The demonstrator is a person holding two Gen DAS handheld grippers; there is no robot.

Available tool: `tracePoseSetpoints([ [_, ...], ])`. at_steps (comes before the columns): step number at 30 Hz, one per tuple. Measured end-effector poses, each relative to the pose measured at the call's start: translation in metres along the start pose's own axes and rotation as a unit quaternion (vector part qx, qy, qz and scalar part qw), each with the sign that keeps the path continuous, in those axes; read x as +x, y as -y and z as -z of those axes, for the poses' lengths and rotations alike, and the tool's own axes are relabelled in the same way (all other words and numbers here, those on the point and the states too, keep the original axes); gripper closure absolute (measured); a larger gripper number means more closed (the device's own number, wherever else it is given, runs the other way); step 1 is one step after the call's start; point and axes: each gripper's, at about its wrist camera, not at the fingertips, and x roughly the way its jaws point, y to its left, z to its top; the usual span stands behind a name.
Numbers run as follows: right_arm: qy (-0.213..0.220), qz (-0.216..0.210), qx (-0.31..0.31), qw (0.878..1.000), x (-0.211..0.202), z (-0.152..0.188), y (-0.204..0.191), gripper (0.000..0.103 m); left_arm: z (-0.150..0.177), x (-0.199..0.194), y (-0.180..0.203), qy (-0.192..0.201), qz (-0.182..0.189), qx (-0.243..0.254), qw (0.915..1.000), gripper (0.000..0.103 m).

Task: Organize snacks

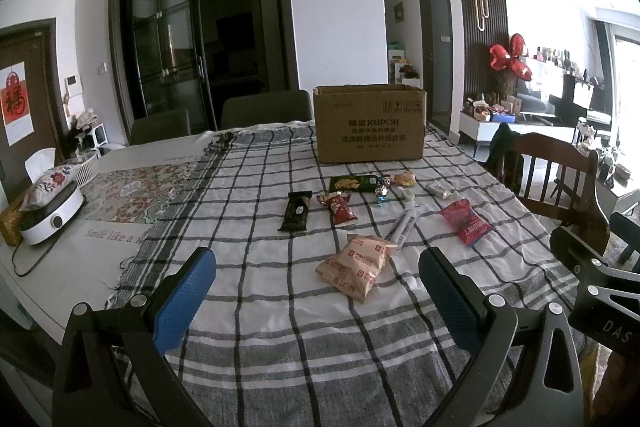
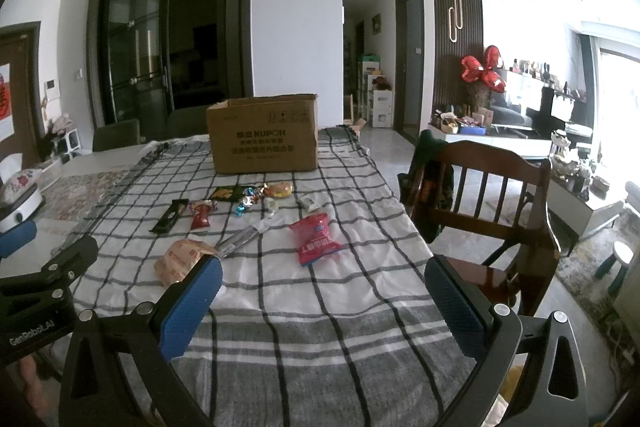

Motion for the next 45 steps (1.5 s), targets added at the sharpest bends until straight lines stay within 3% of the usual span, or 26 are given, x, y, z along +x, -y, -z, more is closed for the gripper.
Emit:
tracePoseSetpoints([
  [31, -0.004, -0.002, 0.001, 1.0, 0.001, -0.002, 0.001, 0.001, 0.0, 0.0, -0.002, -0.003, -0.003, 0.001, 1.0, 0.0],
  [45, -0.05, -0.009, -0.006, 0.999, 0.033, 0.008, -0.004, 0.001, -0.001, 0.037, 0.012, -0.038, 0.015, 0.044, 0.9982, 0.002],
])
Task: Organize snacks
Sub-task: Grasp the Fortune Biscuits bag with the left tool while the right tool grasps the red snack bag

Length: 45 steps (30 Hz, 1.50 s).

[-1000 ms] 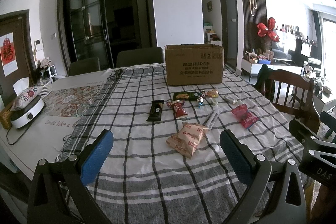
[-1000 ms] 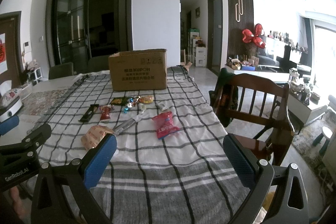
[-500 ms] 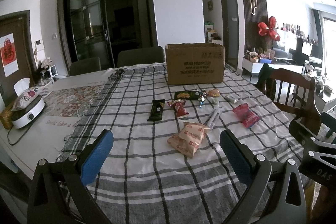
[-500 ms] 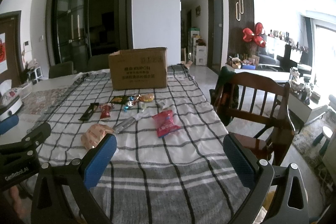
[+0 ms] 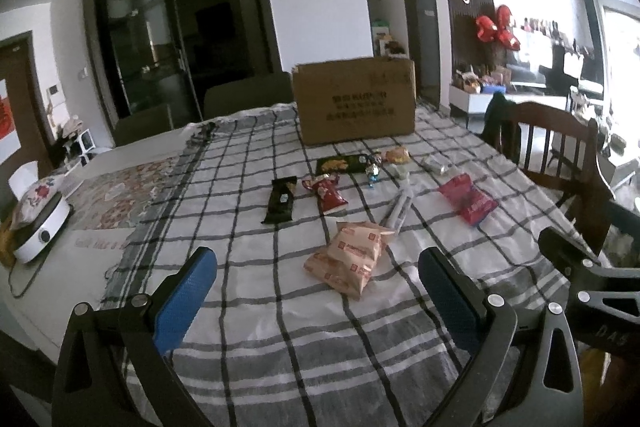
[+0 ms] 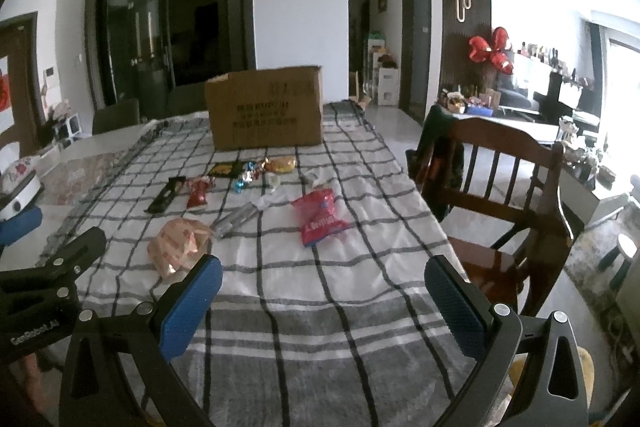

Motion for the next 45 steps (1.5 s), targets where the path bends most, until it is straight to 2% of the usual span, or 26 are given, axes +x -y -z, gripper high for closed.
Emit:
tracePoseSetpoints([
  [10, -0.025, 0.004, -0.029, 0.999, 0.048, -0.016, -0.004, 0.001, -0.005, 0.05, 0.007, -0.055, 0.02, 0.014, 0.9982, 0.017],
  [21, -0.063, -0.007, -0.044, 0.997, 0.109, -0.027, -0.007, 0.007, -0.005, 0.102, 0.016, -0.106, 0.036, 0.02, 0.9935, 0.024],
  [29, -0.097, -0.02, -0.05, 0.994, 0.148, -0.028, -0.009, 0.019, -0.005, 0.129, 0.022, -0.137, 0.049, 0.016, 0.9893, 0.027],
  [38, -0.124, -0.026, -0.05, 0.991, 0.172, -0.029, -0.011, 0.03, -0.004, 0.147, 0.022, -0.163, 0.064, 0.004, 0.9846, 0.038],
  [45, -0.137, -0.023, -0.054, 0.989, 0.178, -0.028, -0.012, 0.045, -0.004, 0.149, 0.02, -0.161, 0.064, -0.005, 0.9848, 0.045],
])
